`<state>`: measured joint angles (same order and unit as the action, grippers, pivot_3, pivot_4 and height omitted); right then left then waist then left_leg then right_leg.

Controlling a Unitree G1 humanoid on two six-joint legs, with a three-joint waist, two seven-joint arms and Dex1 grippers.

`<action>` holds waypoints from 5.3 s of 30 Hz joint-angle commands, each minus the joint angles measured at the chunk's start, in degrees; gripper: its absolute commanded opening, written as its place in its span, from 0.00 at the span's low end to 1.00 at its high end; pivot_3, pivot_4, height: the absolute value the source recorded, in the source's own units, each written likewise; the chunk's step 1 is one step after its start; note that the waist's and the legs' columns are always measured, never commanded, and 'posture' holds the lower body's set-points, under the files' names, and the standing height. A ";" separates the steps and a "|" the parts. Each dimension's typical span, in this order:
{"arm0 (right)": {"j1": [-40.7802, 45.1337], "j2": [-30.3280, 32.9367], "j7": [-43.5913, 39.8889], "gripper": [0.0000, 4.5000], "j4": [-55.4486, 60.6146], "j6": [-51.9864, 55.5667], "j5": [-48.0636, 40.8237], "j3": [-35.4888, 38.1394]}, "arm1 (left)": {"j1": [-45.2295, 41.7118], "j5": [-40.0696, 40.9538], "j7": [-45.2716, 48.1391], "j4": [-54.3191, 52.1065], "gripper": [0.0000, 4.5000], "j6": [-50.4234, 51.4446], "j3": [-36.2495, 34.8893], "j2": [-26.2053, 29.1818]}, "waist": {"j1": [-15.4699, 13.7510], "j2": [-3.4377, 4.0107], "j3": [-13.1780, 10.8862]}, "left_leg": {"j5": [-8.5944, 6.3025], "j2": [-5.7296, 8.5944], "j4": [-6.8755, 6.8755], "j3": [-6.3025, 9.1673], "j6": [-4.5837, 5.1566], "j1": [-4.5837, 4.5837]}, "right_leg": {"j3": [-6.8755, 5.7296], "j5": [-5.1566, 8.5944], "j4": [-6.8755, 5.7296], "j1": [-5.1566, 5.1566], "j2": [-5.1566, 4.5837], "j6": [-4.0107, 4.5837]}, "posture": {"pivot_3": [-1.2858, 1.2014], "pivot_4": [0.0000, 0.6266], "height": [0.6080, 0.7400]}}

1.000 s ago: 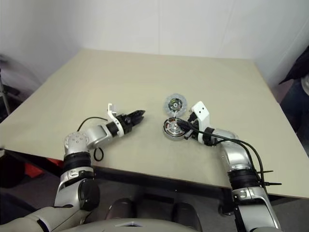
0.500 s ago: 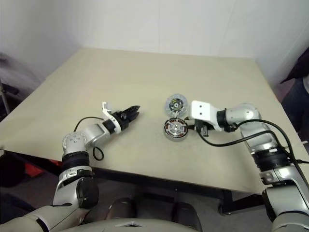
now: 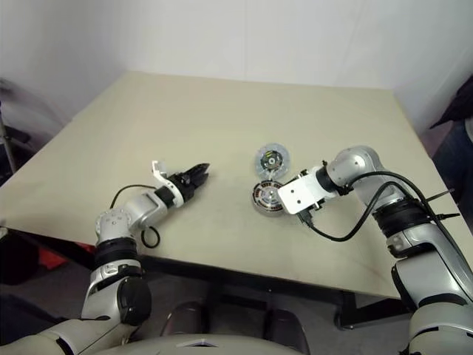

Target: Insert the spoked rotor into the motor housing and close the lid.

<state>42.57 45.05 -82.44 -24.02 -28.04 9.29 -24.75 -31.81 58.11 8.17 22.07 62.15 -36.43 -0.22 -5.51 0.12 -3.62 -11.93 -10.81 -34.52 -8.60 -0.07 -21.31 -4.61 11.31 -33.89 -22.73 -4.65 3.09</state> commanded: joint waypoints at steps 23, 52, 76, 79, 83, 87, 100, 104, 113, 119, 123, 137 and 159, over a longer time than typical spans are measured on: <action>-2.72 -0.59 -2.07 0.57 8.23 1.25 -2.25 0.14 | 3.27 5.27 -2.84 -6.29 0.46 -1.83 2.15 -1.00 | 0.12 -0.04 -0.03 | -0.03 -0.05 -0.49 0.00 -0.36 0.21 | 0.13 0.01 -0.80 -0.02 0.00 -0.01 | 0.52 0.00 1.00; -0.09 -3.99 1.66 0.48 -2.75 -1.56 2.15 -1.31 | 3.57 6.22 -3.45 -5.77 0.46 -3.27 3.08 0.53 | 0.16 -0.05 -0.03 | -0.03 -0.04 -0.50 -0.01 -0.36 0.19 | 0.13 0.01 -0.81 -0.06 0.00 0.00 | 0.52 0.00 1.00; 0.13 -5.13 3.82 0.00 0.80 5.83 2.91 -0.09 | 1.26 6.62 -1.76 -1.61 0.46 -7.43 1.47 5.28 | 0.43 -0.11 -0.06 | 0.00 -0.07 -0.50 0.00 -0.42 0.23 | 0.15 0.00 -0.89 -0.08 0.02 0.03 | 0.52 0.00 1.00; 0.41 -5.46 2.50 0.00 1.94 8.85 1.48 0.19 | 2.04 6.72 -1.80 -2.03 0.46 -7.88 1.27 5.33 | 0.43 -0.11 -0.06 | 0.01 -0.06 -0.51 0.00 -0.44 0.23 | 0.16 -0.01 -0.89 -0.08 0.01 0.04 | 0.52 0.00 1.00; -0.46 -7.74 -0.47 0.00 8.75 24.84 -5.21 2.38 | 2.91 6.86 -2.16 -2.75 0.46 -8.44 1.49 4.76 | 0.46 -0.12 -0.07 | 0.01 -0.08 -0.50 0.01 -0.44 0.21 | 0.16 -0.01 -0.89 -0.10 0.02 0.04 | 0.52 0.00 1.00; 7.19 -18.17 5.45 0.00 15.56 74.67 -16.07 8.61 | 4.06 7.33 -2.66 -3.78 0.46 -8.82 1.33 4.40 | 1.36 -0.01 -0.17 | 0.13 -0.20 -0.45 0.06 -0.26 0.15 | 0.17 -0.02 -0.92 -0.24 0.14 0.09 | 0.52 0.00 1.00; 21.36 -34.77 39.63 0.00 -1.66 111.06 -17.47 21.85 | 7.90 9.49 -5.36 -8.83 0.46 -8.87 0.52 4.17 | -0.48 0.15 -0.64 | 0.41 -0.08 0.04 0.08 -1.21 0.10 | 0.20 -0.01 -0.79 -0.36 0.12 0.13 | 0.52 0.00 1.00; 21.77 -37.55 47.50 0.00 -2.04 114.40 -17.08 25.44 | 8.65 10.30 -6.23 -10.03 0.46 -8.81 0.52 4.23 | -0.48 0.15 -0.64 | 0.58 -0.09 0.37 0.06 -1.50 0.17 | 0.24 0.02 -0.81 -0.47 0.20 0.10 | 0.52 0.00 1.00; 24.65 -47.73 65.06 0.00 0.59 120.54 -14.50 41.25 | 10.29 11.28 -7.65 -11.92 0.46 -8.89 1.33 3.71 | -0.36 0.15 -0.64 | 0.68 -0.09 0.43 0.08 -1.68 0.23 | 0.24 0.04 -0.87 -0.45 0.25 0.07 | 0.52 0.00 1.00; 27.75 -55.15 75.72 0.00 2.82 120.54 -12.18 52.36 | 11.32 11.72 -8.25 -12.88 0.46 -9.01 1.86 3.07 | -0.07 0.17 -0.65 | 0.73 -0.09 0.55 0.07 -1.79 0.24 | 0.28 0.05 -0.87 -0.53 0.30 -0.02 | 0.52 0.00 1.00; 30.17 -58.36 81.49 0.00 2.81 119.97 -11.66 58.84 | 12.11 12.12 -8.74 -13.51 0.46 -9.36 2.28 2.56 | -0.14 0.18 -0.66 | 0.75 -0.06 0.56 0.07 -1.83 0.22 | 0.28 0.02 -0.87 -0.52 0.29 -0.32 | 0.52 0.00 1.00; 29.12 -64.51 90.04 0.00 3.26 120.32 -15.97 61.02 | 13.95 13.27 -9.84 -15.15 0.46 -10.51 2.32 2.65 | -0.01 0.19 -0.66 | 0.84 -0.04 0.64 0.05 -1.98 0.29 | 0.28 0.10 -0.90 -0.53 0.34 -0.53 | 0.52 0.00 1.00; 24.16 -66.22 95.86 0.43 3.24 120.54 -22.49 56.91 | 14.02 14.31 -10.27 -14.63 0.46 -12.00 1.98 4.65 | 0.01 0.20 -0.65 | 0.87 -0.05 0.63 0.06 -2.04 0.36 | 0.29 0.08 -0.98 -0.50 0.36 -0.55 | 0.52 0.00 1.00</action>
<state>68.58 -9.24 12.51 -23.22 92.25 -11.52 32.90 -17.38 70.92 -2.11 8.78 50.84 -34.09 3.77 -5.50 0.31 -4.27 -11.05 -10.86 -33.89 -8.54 -2.11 -20.95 -4.32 11.39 -34.87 -23.23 -4.29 2.53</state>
